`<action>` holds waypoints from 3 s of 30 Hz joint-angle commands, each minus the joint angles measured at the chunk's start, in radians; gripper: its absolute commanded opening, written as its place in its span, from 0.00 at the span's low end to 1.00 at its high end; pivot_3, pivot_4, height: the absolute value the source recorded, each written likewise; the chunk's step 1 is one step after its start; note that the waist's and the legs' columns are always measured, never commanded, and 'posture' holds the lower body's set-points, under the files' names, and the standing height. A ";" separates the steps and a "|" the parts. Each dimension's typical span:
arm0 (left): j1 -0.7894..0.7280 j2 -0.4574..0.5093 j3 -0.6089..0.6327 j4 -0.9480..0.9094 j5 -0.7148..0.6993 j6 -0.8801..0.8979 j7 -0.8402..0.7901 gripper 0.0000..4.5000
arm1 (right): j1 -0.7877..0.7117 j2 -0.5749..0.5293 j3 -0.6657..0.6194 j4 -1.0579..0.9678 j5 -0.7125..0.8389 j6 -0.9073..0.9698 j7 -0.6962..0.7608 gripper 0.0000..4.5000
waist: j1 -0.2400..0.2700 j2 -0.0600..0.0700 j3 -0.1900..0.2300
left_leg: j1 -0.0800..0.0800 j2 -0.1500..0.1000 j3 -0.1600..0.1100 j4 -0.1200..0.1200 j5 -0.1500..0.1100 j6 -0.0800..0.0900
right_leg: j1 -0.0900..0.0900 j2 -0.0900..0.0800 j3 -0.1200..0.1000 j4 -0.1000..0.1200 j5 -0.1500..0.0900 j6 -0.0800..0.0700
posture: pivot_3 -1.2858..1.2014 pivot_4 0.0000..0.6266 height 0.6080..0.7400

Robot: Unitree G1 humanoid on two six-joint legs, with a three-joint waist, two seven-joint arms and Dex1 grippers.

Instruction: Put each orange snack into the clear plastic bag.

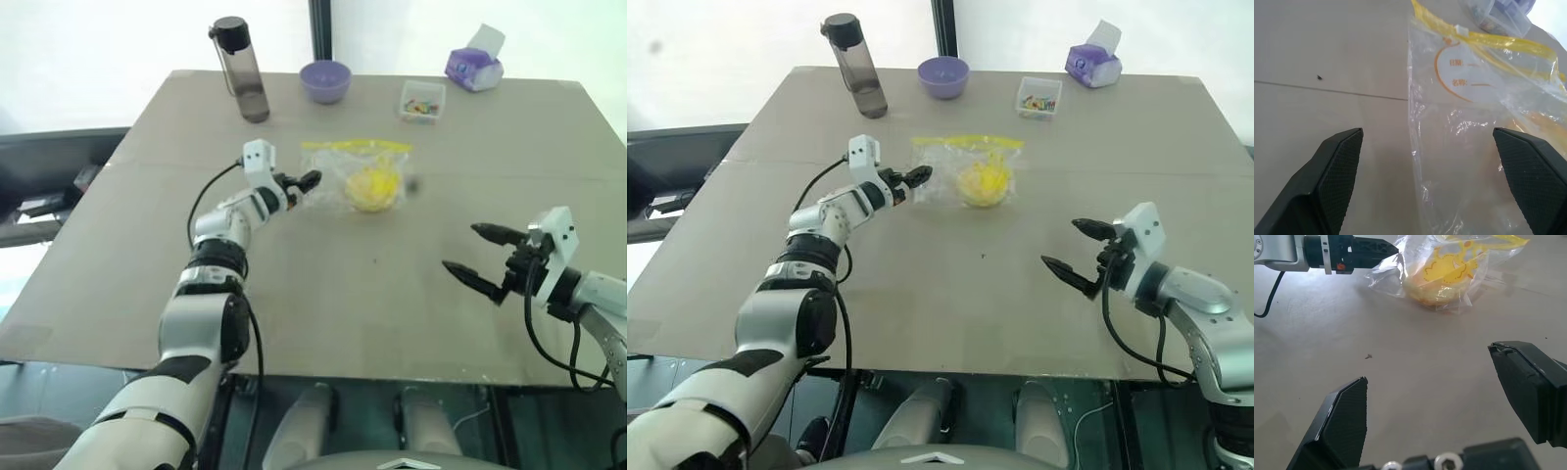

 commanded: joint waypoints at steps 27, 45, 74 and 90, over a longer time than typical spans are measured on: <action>-0.147 -0.017 0.118 0.111 0.044 -0.343 -0.163 0.00 | -0.016 0.031 -0.004 -0.035 -0.026 -0.035 -0.045 1.00 | -0.010 0.000 0.000 | 0.000 0.000 0.001 0.001 0.000 0.000 | -0.001 0.000 0.001 0.002 0.000 0.000 | 0.52 0.24 0.99; 0.746 0.246 -0.288 -1.186 0.216 -0.536 -0.510 0.00 | -0.036 0.012 -0.002 -0.030 0.057 0.008 0.013 1.00 | -0.018 0.003 -0.002 | 0.006 0.002 0.006 -0.001 -0.003 0.004 | -0.001 0.001 0.008 0.007 0.000 0.000 | 0.52 0.24 0.99; 0.444 0.500 -0.618 -0.337 1.456 -1.384 0.358 0.00 | -0.051 0.016 0.028 -0.043 0.048 0.023 -0.012 1.00 | 0.007 0.031 -0.022 | 0.040 0.004 0.010 -0.014 -0.002 0.006 | 0.033 0.000 0.002 0.000 -0.005 0.008 | 0.52 0.24 0.99; 0.513 0.271 -0.530 -0.309 0.497 -1.180 -0.217 1.00 | -0.024 0.024 0.029 -0.062 0.042 0.013 -0.035 1.00 | 0.005 0.020 -0.025 | 0.019 -0.002 -0.004 -0.008 -0.003 0.007 | 0.021 -0.006 -0.007 -0.003 -0.005 0.006 | 0.52 0.24 0.99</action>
